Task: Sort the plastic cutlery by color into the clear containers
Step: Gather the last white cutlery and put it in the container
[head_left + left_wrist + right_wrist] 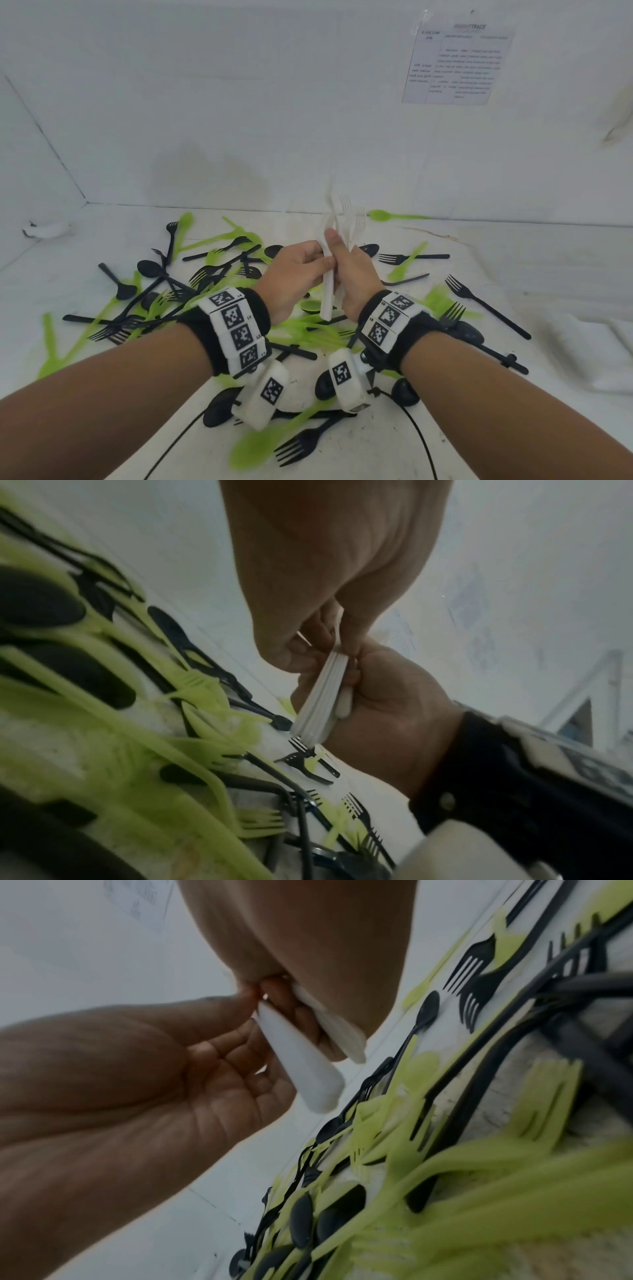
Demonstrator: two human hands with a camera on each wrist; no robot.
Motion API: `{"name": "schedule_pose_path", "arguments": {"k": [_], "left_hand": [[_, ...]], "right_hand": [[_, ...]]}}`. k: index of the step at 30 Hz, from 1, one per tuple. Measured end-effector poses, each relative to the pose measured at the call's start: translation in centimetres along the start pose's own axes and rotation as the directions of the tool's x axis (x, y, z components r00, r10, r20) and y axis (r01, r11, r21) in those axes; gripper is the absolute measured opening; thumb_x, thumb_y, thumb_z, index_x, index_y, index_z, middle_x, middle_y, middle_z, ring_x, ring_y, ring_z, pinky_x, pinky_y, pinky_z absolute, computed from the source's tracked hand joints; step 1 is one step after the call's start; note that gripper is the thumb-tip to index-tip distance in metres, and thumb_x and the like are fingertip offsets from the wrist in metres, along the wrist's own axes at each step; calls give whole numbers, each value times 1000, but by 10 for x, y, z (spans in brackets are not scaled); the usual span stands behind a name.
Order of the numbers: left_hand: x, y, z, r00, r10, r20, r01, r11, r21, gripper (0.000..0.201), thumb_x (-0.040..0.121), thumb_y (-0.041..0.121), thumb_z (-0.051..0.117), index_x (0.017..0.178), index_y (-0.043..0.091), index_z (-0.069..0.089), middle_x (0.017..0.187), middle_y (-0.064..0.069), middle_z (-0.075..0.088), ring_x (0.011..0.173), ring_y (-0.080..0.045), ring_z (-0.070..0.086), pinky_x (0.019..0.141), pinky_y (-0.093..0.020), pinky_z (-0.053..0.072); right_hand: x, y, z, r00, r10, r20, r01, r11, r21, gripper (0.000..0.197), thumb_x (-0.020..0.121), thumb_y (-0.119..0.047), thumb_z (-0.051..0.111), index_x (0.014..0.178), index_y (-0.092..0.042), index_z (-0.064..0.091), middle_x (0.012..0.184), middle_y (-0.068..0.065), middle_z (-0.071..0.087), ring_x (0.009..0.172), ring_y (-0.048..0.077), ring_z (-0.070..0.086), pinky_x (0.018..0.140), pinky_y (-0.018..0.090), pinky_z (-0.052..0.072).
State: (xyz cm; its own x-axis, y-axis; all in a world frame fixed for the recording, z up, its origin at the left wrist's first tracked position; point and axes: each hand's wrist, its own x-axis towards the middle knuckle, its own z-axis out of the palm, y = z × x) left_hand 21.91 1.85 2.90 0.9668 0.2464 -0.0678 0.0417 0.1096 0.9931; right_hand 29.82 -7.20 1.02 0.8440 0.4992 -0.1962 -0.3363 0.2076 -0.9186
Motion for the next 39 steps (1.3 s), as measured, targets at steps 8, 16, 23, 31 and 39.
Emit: {"name": "schedule_pose_path", "arguments": {"k": [8, 16, 23, 31, 39], "left_hand": [[13, 7, -15, 965, -78, -250, 48, 991, -125, 8, 99, 1, 62, 107, 2, 64, 100, -18, 67, 90, -27, 73, 85, -33, 62], [20, 7, -19, 960, -64, -272, 16, 984, -176, 22, 99, 5, 63, 113, -12, 66, 107, -26, 74, 90, -31, 74, 80, -35, 63], [15, 4, -26, 951, -91, -296, 30, 979, -204, 22, 98, 8, 65, 107, -11, 67, 102, -24, 74, 85, -28, 74, 76, -32, 63], [15, -1, -33, 939, -140, -314, 53, 962, -269, 22, 102, 2, 57, 116, -14, 62, 108, -25, 72, 92, -28, 75, 91, -37, 60], [5, 1, -30, 952, -87, -292, 53, 991, -123, 23, 102, 3, 57, 120, -9, 62, 108, -22, 71, 107, -34, 71, 83, -28, 62]], "right_hand": [[-2, -4, -17, 967, -166, -191, 104, 948, -301, 15, 101, -21, 51, 87, -19, 57, 65, -8, 49, 53, 8, 41, 54, 24, 33], [-15, 8, -4, 949, -197, 246, 313, 685, -658, 32, 108, -32, 41, 135, -35, 57, 112, -12, 65, 102, 11, 60, 91, 31, 47], [-19, 1, -11, 939, -108, 327, 321, 615, -720, 20, 109, -39, 40, 121, -36, 55, 92, -16, 61, 74, 5, 55, 69, 19, 45], [-17, -4, -11, 956, -101, 274, 249, 770, -588, 22, 107, -35, 47, 102, -33, 68, 100, 10, 68, 85, 18, 63, 79, 39, 56], [-10, -8, -19, 999, -36, -35, 24, 952, -306, 33, 101, -46, 51, 119, -29, 29, 88, 4, 42, 56, 12, 36, 48, 25, 40]]}}
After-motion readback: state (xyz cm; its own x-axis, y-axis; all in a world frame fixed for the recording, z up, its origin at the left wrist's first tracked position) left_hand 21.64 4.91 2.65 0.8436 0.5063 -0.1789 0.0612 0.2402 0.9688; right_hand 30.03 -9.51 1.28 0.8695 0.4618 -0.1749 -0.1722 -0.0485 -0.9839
